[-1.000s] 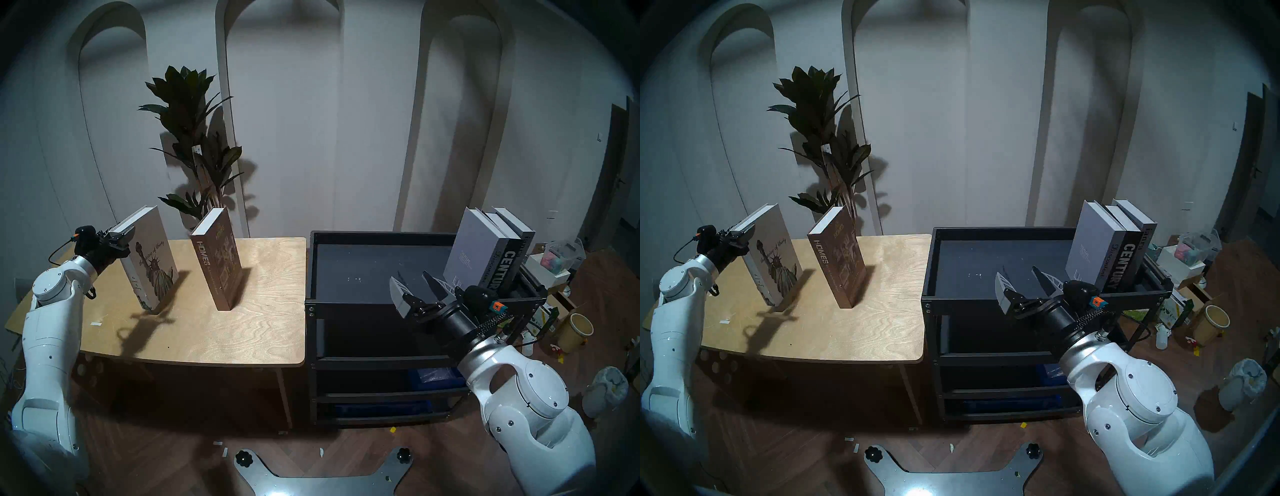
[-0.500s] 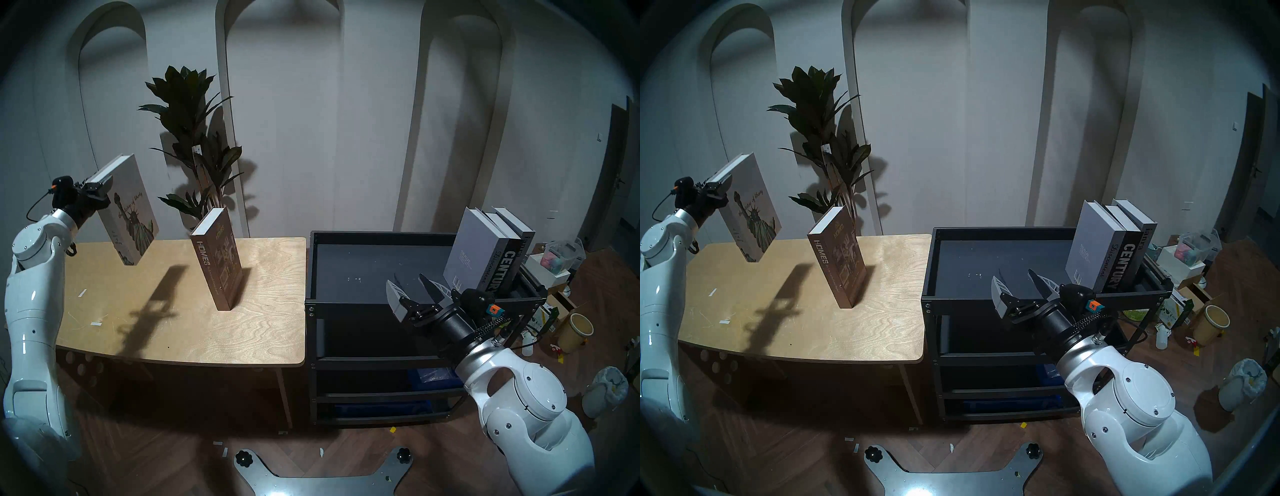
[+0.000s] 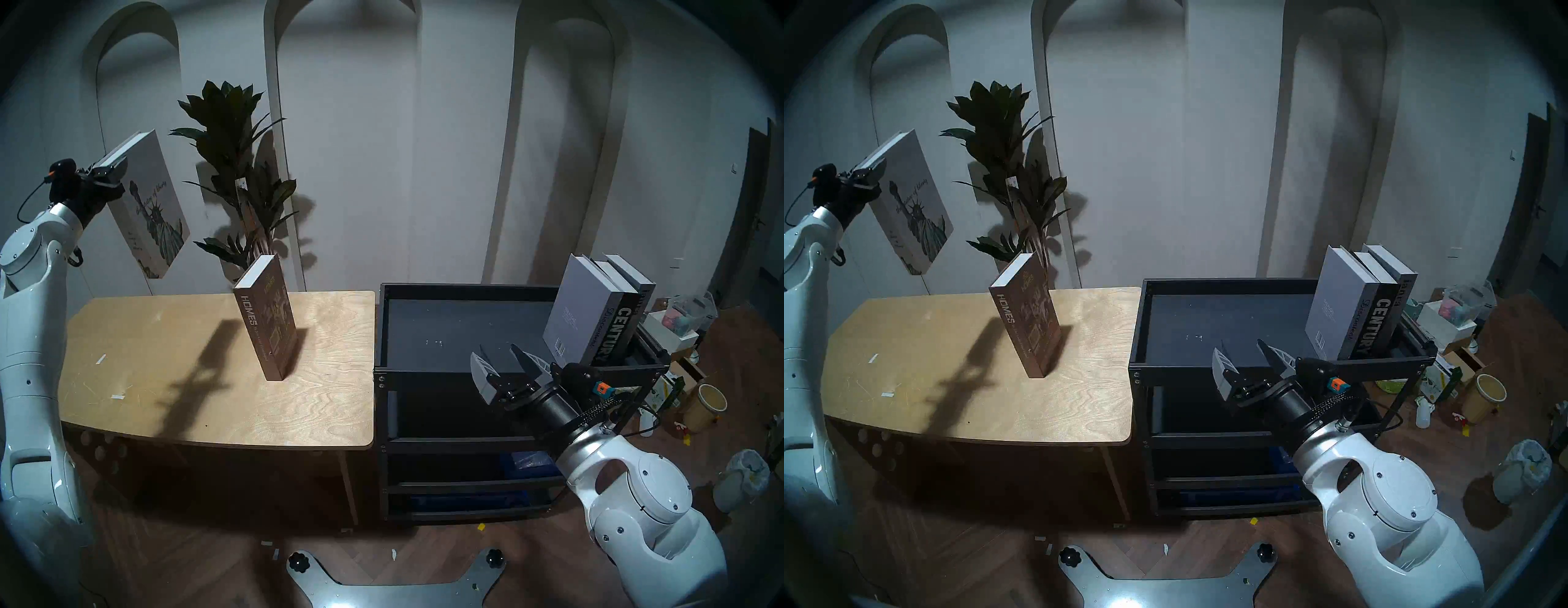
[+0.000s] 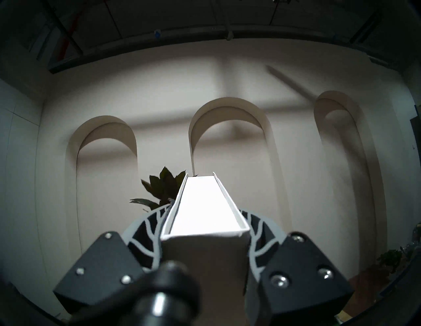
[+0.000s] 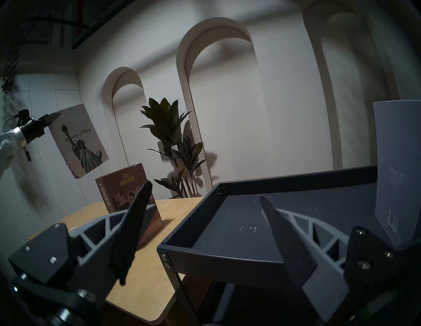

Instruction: Move the books from the display table onto the shelf, standing them upright with spines facing out and tallest at one end

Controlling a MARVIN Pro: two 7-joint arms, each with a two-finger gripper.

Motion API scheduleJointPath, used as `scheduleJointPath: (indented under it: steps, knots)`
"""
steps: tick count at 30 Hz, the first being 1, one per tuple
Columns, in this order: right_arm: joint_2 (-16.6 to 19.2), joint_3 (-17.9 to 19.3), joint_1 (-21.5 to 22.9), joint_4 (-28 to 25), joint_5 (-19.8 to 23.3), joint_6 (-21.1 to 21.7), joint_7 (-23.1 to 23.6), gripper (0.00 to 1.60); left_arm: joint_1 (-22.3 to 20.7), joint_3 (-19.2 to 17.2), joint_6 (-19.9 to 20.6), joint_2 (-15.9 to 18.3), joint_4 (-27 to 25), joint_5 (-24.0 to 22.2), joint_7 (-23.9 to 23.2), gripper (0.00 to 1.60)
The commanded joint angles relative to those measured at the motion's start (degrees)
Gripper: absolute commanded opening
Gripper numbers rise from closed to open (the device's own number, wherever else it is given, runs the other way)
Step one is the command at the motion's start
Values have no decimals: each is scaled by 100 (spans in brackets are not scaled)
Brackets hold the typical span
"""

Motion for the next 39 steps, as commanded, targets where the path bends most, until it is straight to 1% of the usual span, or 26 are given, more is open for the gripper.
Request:
scheduleJointPath:
  steps: [1,2,3,4,5,6,7,11,13,14,16,19,22,25,27,30,33,34,36,38,39]
  knots:
    - [24,-71,-141,116,-133,-61,12,160,-657,282,324,-157,-696,-322,106,0]
    - [28,-95,-170,164,-161,-65,17,160,-708,333,399,-208,-782,-356,149,0]
    - [39,-161,-242,292,-230,-61,27,160,-806,455,583,-319,-998,-449,205,0]
    - [43,-196,-281,351,-245,-46,29,160,-831,531,576,-334,-997,-492,182,0]
    - [48,-245,-322,428,-291,-53,36,160,-878,602,724,-427,-1198,-550,246,0]
    - [49,-283,-350,485,-321,-62,42,160,-906,665,790,-464,-1298,-573,287,0]
    - [50,-319,-384,538,-341,-56,43,160,-972,753,789,-500,-1247,-631,259,0]
    - [87,-497,-485,793,-522,-87,63,160,-1160,1017,1082,-729,-1594,-761,433,0]
    - [102,-605,-532,931,-626,-121,75,160,-1201,1133,1290,-863,-1844,-835,581,0]
    - [102,-645,-550,985,-656,-132,78,160,-1250,1205,1301,-898,-1807,-869,570,0]
    - [103,-731,-577,1094,-739,-172,81,160,-1292,1331,1478,-1017,-2005,-912,698,0]
    - [88,-808,-583,1172,-888,-316,69,160,-1294,1513,1819,-1199,-2305,-1000,947,0]
    - [77,-749,-585,1083,-1033,-544,22,160,-1209,1579,2190,-1351,-2581,-1064,1299,0]
    - [80,-586,-555,888,-1135,-801,-8,160,-1163,1573,2495,-1448,-2753,-1114,1612,0]
    - [78,-548,-505,804,-1164,-856,-12,160,-1163,1574,2566,-1470,-2780,-1130,1679,0]
    - [40,-505,-266,578,-1319,-1040,-47,160,-1187,1589,2843,-1612,-2932,-1206,1966,0]
    - [5,-585,70,422,-1463,-1064,-65,160,-1211,1644,3035,-1699,-3033,-1232,2167,0]
    - [-21,-579,83,338,-1508,-1069,-71,160,-1214,1680,3085,-1701,-3054,-1208,2226,0]
    - [-66,-648,289,250,-1592,-1018,-91,160,-1227,1719,3208,-1759,-3115,-1196,2391,0]
    - [-128,-661,323,133,-1623,-1003,-106,160,-1232,1769,3252,-1778,-3165,-1173,2471,0]
    - [-161,-704,431,109,-1659,-978,-118,160,-1238,1791,3309,-1823,-3201,-1188,2542,0]
